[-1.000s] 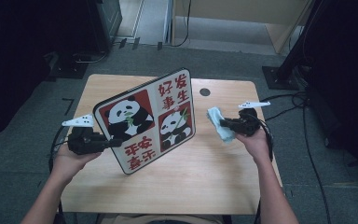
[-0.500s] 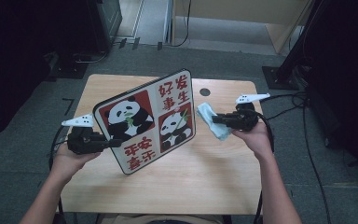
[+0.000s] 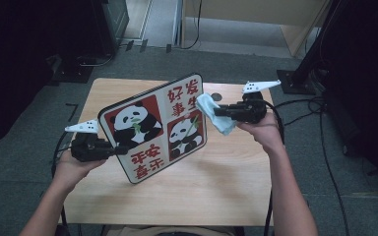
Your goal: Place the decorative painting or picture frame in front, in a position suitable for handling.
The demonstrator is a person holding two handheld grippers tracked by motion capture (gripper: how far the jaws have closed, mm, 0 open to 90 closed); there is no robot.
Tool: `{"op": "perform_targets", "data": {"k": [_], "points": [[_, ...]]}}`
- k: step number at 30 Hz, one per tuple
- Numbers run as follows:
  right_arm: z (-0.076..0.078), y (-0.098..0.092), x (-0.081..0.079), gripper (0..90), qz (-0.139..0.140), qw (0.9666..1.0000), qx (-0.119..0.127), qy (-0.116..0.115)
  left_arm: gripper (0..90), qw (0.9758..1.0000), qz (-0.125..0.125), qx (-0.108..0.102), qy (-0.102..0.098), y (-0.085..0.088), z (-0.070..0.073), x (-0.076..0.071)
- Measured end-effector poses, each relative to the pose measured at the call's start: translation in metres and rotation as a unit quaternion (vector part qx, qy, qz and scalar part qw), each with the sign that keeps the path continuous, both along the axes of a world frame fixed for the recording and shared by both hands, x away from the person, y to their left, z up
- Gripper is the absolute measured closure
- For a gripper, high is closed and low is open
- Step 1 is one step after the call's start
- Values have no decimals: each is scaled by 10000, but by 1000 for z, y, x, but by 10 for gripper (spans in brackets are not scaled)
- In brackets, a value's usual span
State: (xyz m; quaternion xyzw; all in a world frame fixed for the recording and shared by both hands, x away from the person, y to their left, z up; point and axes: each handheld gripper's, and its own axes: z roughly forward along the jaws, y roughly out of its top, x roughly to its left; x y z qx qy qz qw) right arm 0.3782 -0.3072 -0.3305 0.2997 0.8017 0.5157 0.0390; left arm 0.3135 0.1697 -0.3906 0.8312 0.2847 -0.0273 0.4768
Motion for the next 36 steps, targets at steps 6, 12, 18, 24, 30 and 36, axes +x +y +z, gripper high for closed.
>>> {"op": "perform_targets", "data": {"k": [6,12,18,24,30,36], "points": [[25,11,5,821,124,9997,14,-208,789,10000,-25,21,4,0,1,1],[46,23,11,820,221,9989,44,-417,790,10000,-61,42,8,0,1,2],[52,27,19,820,116,9989,120,-439,790,10000,-66,38,-18,1,1,3],[47,27,24,820,28,9988,115,-481,789,10000,-73,44,-48,1,0,3],[46,25,23,820,-57,9988,77,-489,788,10000,-69,53,-43,0,1,3],[45,27,23,820,-45,9988,26,-492,788,9999,-70,73,-32,0,1,2]]}}
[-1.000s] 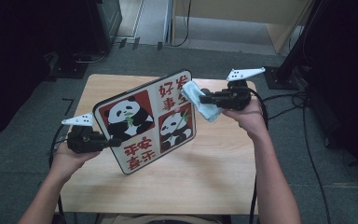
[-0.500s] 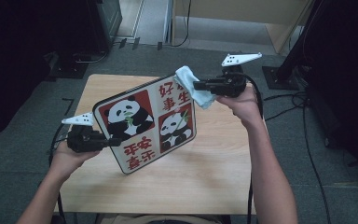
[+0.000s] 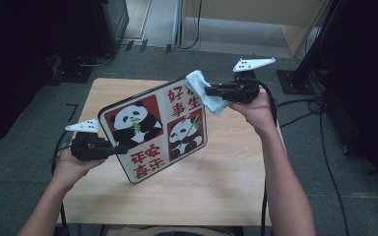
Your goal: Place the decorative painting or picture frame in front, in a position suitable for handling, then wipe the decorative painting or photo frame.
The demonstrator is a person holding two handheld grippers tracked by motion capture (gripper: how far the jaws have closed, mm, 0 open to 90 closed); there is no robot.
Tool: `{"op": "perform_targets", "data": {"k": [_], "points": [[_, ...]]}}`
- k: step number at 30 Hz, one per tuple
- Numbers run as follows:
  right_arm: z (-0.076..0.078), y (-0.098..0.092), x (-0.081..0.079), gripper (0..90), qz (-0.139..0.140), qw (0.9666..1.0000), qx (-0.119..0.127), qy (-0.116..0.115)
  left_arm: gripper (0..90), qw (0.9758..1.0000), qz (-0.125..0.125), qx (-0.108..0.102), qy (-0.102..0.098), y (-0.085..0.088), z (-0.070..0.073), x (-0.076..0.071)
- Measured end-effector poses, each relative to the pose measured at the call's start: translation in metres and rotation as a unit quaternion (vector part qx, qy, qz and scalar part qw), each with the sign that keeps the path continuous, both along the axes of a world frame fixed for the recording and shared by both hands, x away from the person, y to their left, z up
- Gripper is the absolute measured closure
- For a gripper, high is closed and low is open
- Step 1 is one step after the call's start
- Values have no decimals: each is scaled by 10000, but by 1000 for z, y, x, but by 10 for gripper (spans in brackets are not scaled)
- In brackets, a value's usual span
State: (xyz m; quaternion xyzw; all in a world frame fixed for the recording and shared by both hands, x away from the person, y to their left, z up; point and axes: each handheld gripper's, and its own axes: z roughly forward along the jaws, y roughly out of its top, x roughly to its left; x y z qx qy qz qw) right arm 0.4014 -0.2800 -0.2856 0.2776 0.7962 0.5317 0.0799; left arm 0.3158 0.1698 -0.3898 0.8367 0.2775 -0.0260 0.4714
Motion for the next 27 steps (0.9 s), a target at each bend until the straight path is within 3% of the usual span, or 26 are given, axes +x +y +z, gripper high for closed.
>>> {"op": "perform_targets", "data": {"k": [27], "points": [[-26,-2,-4,820,-55,9999,-41,152,786,10000,18,-8,4,-1,0,-1]]}}
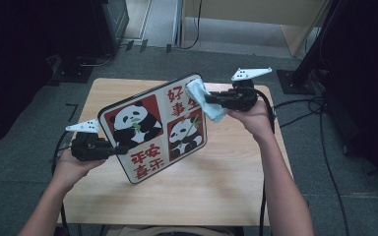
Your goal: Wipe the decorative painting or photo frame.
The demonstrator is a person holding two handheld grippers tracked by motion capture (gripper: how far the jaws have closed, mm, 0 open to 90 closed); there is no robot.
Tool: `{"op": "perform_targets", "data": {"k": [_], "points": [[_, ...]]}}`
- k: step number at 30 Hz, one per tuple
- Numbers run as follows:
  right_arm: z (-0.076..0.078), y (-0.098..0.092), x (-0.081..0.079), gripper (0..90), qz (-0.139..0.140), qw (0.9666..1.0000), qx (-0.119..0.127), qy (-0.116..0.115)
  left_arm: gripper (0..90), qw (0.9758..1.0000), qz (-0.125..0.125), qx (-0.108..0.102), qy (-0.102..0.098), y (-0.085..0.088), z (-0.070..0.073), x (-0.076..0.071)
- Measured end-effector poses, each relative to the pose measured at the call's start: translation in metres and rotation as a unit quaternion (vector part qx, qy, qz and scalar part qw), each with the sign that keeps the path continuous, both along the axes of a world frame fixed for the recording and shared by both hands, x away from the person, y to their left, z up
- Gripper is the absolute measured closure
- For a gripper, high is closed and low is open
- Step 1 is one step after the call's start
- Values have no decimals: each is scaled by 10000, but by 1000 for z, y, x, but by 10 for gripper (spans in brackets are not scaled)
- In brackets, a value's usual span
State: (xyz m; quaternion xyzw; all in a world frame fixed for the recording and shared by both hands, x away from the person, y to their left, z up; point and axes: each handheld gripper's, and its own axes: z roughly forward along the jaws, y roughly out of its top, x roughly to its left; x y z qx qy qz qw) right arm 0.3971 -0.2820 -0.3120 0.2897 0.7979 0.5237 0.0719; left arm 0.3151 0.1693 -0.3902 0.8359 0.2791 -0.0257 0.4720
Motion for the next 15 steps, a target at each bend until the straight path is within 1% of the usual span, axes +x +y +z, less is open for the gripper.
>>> {"op": "perform_targets", "data": {"k": [6,15], "points": [[-8,-1,-2,819,7,10000,-5,21,786,10000,2,-1,-5,0,0,0],[-23,-3,-7,819,-21,9999,-35,131,786,10000,-1,5,1,0,0,0]]}}
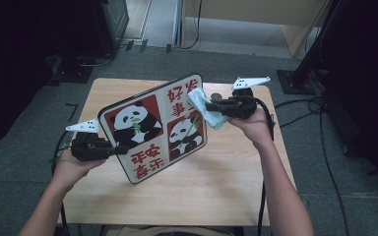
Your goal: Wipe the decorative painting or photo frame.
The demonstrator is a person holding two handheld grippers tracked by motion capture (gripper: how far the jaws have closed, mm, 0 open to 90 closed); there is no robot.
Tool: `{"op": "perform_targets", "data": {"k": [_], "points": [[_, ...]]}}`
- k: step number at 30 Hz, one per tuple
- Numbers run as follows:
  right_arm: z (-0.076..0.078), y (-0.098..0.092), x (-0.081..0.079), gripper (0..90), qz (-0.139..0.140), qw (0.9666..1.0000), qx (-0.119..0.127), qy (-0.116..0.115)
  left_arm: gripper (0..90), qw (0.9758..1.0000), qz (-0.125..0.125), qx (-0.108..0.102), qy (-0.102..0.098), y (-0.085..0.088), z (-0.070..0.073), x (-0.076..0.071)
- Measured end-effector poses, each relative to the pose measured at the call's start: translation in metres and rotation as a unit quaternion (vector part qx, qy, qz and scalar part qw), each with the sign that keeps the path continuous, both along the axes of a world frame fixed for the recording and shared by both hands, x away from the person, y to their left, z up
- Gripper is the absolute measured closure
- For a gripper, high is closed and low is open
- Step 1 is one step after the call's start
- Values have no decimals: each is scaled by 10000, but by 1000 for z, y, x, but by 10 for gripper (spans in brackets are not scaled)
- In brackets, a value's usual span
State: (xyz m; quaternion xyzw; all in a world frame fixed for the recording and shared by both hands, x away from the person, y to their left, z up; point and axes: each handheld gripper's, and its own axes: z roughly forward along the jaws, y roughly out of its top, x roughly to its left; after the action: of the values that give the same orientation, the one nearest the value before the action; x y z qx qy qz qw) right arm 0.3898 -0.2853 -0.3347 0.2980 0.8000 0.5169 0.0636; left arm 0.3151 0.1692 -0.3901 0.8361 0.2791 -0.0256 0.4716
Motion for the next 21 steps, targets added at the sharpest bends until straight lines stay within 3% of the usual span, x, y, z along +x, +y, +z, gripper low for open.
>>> {"op": "perform_targets", "data": {"k": [21], "points": [[-32,-1,-9,818,-101,9999,-39,133,786,10000,-13,12,8,0,0,1]]}}
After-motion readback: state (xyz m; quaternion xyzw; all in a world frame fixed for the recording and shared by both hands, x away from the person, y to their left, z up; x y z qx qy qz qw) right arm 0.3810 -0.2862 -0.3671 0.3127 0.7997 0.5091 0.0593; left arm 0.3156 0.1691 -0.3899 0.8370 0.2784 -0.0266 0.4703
